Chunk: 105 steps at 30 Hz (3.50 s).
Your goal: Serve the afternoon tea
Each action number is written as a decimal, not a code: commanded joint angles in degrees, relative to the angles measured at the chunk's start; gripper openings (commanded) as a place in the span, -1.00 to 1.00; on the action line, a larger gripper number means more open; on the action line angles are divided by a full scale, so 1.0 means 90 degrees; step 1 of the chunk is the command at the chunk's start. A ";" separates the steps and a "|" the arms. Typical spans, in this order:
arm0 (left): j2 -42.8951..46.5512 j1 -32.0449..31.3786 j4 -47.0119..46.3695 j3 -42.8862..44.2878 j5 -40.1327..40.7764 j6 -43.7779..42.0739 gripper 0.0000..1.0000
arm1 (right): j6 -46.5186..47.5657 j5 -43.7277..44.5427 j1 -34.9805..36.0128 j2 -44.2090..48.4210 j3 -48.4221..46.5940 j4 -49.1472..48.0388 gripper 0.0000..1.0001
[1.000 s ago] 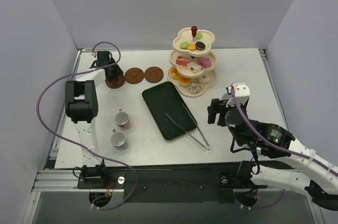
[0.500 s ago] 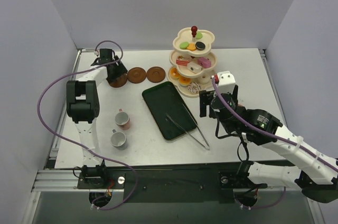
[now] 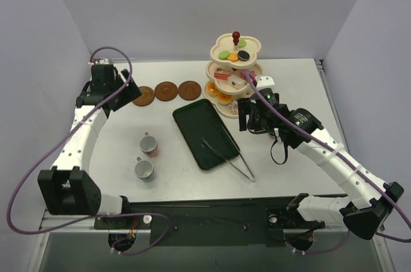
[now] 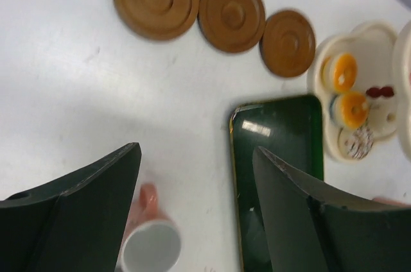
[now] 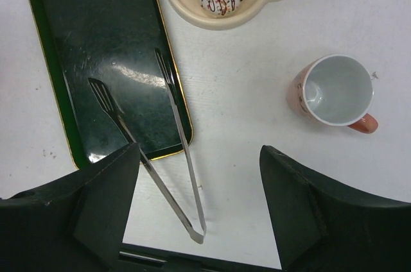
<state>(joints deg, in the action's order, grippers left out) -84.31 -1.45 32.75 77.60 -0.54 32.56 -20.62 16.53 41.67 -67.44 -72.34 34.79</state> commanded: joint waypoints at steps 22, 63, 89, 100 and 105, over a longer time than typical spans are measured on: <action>0.2269 -0.0102 0.1313 -0.3300 -0.0526 -0.0023 0.56 | 0.0026 -0.1720 -0.1857 -0.0203 0.0351 -0.0183 0.29; -0.0453 0.0132 0.0276 -0.0919 -0.1396 -0.4739 -1.00 | 0.0407 -0.1027 -0.1857 -0.0153 0.0371 -0.0320 0.28; -0.1287 -0.0093 0.0804 -0.0458 -0.0380 -0.3784 0.14 | 0.0270 -0.1134 -0.1857 -0.0095 0.0459 -0.0310 0.28; -0.0555 -0.0092 0.1117 -0.1112 -0.0390 -0.1256 0.34 | 0.0231 -0.1232 -0.1847 -0.0104 0.0527 -0.0359 0.27; -0.0388 -0.0083 0.0990 -0.1464 -0.0361 -0.0504 0.34 | 0.0211 -0.1290 -0.1847 -0.0085 0.0596 -0.0398 0.27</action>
<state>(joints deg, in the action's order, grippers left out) -90.02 -2.46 41.65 65.98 -4.23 19.31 -17.96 5.45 25.15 -69.10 -67.85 32.08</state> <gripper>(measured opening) 0.673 0.639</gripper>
